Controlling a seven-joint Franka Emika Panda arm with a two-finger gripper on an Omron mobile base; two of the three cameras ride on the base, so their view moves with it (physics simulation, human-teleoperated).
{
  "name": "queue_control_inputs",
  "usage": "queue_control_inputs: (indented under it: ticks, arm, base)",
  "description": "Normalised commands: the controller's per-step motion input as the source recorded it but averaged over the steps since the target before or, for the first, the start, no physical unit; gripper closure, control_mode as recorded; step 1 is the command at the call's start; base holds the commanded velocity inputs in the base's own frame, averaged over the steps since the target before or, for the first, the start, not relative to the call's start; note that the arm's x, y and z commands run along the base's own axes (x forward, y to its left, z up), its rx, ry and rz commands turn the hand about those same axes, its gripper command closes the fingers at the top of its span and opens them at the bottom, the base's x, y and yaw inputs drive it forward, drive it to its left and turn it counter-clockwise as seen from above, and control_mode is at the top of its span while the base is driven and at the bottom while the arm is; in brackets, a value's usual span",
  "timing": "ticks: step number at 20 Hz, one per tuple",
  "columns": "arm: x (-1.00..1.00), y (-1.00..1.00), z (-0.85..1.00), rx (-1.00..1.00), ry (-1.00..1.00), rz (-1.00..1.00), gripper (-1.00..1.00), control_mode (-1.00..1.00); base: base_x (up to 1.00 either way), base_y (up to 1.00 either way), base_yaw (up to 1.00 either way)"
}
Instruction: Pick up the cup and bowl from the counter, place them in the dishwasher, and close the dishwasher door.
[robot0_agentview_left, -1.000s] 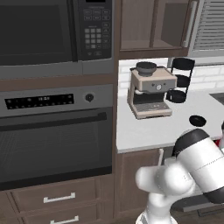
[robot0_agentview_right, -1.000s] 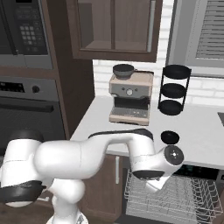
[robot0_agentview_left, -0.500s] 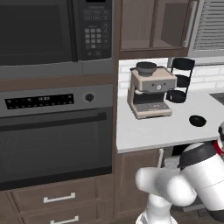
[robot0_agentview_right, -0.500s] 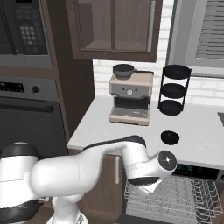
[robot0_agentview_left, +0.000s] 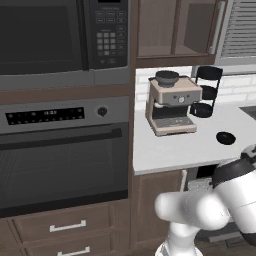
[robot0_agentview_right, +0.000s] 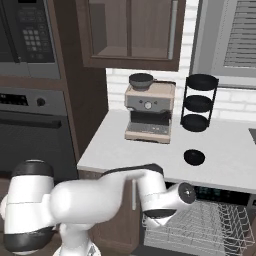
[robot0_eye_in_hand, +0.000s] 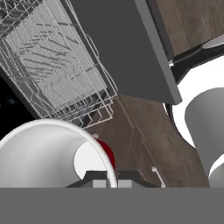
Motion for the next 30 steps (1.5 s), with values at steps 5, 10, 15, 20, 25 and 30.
queue_control_inputs:
  ticks: [5,10,15,20,25,30]
  arm:
    - [0.26,0.17,-0.37,0.19,0.05,0.00,1.00,-1.00]
    - [0.31,0.07,-0.30,0.18,0.00,-0.04,1.00,-1.00]
    - [0.16,0.00,-0.32,0.15,0.00,-0.13,1.00,-1.00]
    - [0.17,0.00,-0.35,0.09,0.00,-0.19,1.00,-1.00]
    - [0.29,0.00,-0.27,0.09,0.00,-0.18,1.00,-1.00]
    - [0.22,0.00,-0.26,0.07,0.04,-0.16,1.00,-1.00]
  base:
    - [0.00,0.00,0.00]
    - [0.00,0.00,0.00]
    - [0.00,0.00,0.00]
    - [0.00,0.00,0.00]
    - [0.00,0.00,0.00]
    - [0.00,0.00,0.00]
